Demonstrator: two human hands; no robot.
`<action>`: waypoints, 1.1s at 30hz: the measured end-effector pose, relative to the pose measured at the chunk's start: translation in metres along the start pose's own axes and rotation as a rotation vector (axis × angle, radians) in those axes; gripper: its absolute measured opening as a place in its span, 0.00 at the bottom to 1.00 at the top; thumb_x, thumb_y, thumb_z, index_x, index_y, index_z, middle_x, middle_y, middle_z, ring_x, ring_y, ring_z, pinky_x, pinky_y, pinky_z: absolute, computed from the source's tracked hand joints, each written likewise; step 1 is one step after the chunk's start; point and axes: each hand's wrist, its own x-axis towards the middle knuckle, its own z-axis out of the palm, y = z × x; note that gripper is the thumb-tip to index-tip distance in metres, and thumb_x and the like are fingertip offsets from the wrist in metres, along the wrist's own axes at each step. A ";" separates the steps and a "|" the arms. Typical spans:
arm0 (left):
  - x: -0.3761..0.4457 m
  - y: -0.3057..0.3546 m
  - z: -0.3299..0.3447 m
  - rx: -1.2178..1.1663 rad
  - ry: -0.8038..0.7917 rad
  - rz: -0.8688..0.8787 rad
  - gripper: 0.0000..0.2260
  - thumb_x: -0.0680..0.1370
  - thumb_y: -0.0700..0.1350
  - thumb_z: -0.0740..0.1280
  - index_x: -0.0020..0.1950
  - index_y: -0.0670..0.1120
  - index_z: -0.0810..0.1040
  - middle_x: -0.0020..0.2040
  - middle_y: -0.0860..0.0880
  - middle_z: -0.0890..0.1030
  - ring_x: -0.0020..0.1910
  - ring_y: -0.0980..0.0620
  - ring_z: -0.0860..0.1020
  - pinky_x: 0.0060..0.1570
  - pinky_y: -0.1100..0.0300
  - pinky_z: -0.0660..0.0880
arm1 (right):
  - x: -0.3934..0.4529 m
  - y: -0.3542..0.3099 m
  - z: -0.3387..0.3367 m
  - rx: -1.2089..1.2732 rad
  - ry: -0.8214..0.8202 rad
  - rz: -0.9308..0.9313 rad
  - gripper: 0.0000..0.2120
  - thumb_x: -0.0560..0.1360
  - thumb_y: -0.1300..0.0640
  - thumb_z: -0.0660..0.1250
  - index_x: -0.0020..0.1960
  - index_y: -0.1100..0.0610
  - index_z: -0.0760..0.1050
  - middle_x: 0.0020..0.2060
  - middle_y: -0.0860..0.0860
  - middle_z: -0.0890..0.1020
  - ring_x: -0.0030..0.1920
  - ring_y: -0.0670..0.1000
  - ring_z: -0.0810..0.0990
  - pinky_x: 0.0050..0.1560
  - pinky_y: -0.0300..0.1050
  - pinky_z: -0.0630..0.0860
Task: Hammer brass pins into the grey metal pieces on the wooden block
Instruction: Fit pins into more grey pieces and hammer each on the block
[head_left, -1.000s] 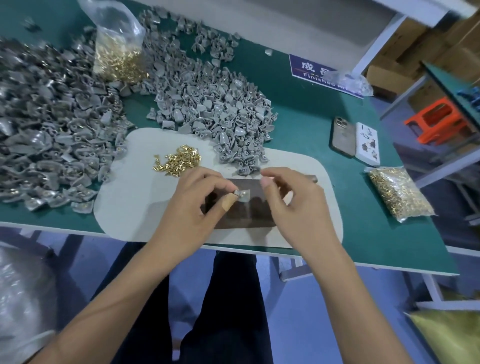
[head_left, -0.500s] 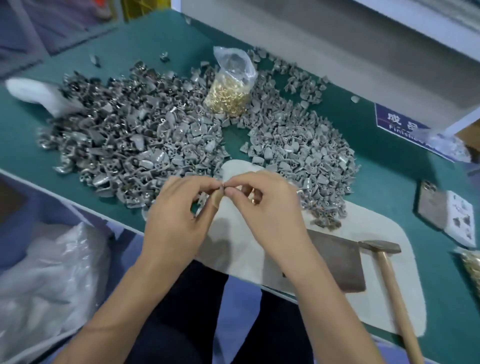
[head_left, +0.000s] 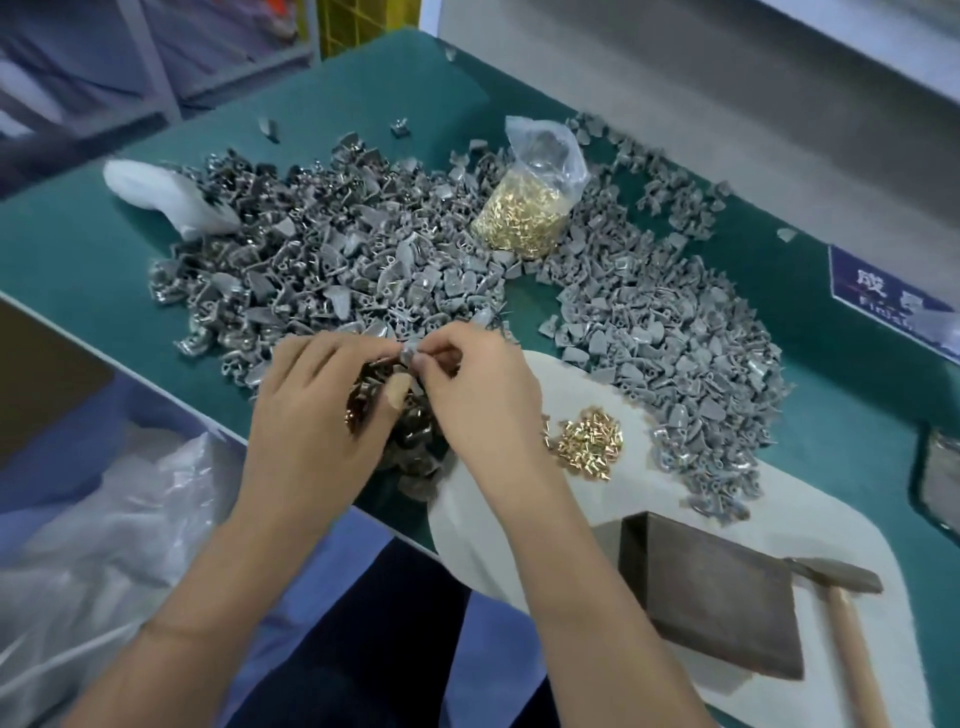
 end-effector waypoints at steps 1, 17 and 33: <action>-0.006 -0.002 0.001 0.025 -0.013 0.026 0.17 0.81 0.55 0.65 0.65 0.48 0.79 0.64 0.50 0.79 0.64 0.47 0.74 0.68 0.59 0.62 | -0.001 0.002 -0.001 0.016 0.007 -0.009 0.03 0.79 0.48 0.68 0.50 0.42 0.81 0.44 0.39 0.84 0.46 0.44 0.81 0.43 0.43 0.77; 0.008 0.013 0.008 0.048 -0.241 0.131 0.37 0.76 0.71 0.59 0.77 0.47 0.68 0.78 0.48 0.66 0.81 0.48 0.53 0.78 0.40 0.48 | -0.018 0.063 -0.059 0.180 0.145 0.073 0.08 0.82 0.50 0.66 0.53 0.47 0.84 0.38 0.39 0.83 0.32 0.36 0.76 0.32 0.30 0.67; 0.026 0.094 0.071 0.221 -0.494 0.156 0.17 0.76 0.61 0.68 0.63 0.57 0.81 0.53 0.55 0.79 0.56 0.49 0.70 0.53 0.51 0.59 | -0.072 0.153 -0.103 0.019 0.295 0.198 0.07 0.81 0.53 0.68 0.51 0.51 0.85 0.39 0.43 0.85 0.39 0.48 0.81 0.41 0.50 0.79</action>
